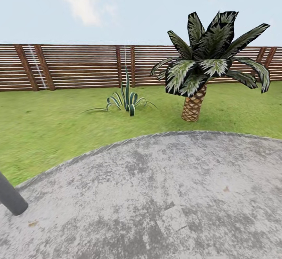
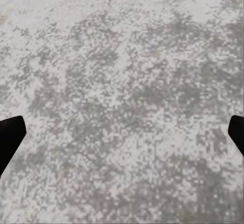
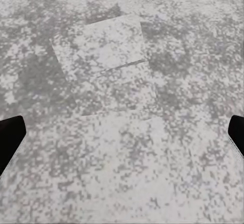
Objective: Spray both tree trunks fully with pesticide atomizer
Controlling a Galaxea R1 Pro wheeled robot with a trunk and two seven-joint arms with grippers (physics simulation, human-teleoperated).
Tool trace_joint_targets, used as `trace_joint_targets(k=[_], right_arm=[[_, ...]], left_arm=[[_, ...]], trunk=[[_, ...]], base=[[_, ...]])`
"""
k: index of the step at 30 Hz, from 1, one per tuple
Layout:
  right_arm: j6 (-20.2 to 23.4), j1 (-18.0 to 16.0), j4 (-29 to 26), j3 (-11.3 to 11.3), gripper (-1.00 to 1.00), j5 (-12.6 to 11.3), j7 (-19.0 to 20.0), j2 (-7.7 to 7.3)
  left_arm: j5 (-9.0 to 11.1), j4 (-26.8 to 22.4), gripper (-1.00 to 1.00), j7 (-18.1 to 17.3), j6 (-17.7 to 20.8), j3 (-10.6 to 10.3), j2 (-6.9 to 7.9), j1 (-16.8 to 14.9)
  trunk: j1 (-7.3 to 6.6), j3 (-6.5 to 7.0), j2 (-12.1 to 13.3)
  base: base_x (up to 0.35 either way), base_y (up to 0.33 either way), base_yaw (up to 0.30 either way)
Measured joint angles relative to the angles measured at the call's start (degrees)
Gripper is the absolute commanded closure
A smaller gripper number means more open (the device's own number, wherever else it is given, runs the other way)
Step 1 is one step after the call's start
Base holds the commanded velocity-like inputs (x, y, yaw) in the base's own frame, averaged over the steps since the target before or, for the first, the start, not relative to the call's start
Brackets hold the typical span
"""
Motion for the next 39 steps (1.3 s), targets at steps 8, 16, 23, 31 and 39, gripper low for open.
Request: trace_joint_targets(k=[8,16,23,31,39], right_arm=[[0.00,0.00,0.00,0.00,-1.00,0.00,0.00,0.00],[0.00,0.00,-0.11,-0.06,-1.00,-0.05,0.00,0.00],[-0.09,0.00,-0.28,-0.13,-1.00,-0.08,-0.05,-0.01],[-0.08,0.02,-0.21,-0.11,-1.00,-0.08,-0.06,-0.06],[-0.08,0.01,-0.18,-0.08,-1.00,-0.08,-0.03,-0.04]], left_arm=[[0.00,0.00,-1.00,0.00,-0.01,0.00,0.00,0.00],[0.00,0.00,-1.00,0.00,-0.03,0.00,0.00,0.00],[0.00,0.00,-1.00,0.00,-0.09,0.00,0.00,0.00],[0.00,0.02,-1.00,0.00,-0.07,0.00,0.00,-0.02],[0.00,0.01,-1.00,0.00,-0.04,0.02,0.00,-0.02]], trunk=[[0.00,0.00,0.00],[0.00,0.00,0.00],[0.00,0.00,0.00],[0.00,0.00,0.00],[0.00,0.00,0.00]], base=[[0.336,0.000,0.000],[0.336,0.000,0.000],[0.336,0.000,-0.009],[0.336,0.024,-0.257],[0.321,0.159,-0.287]])
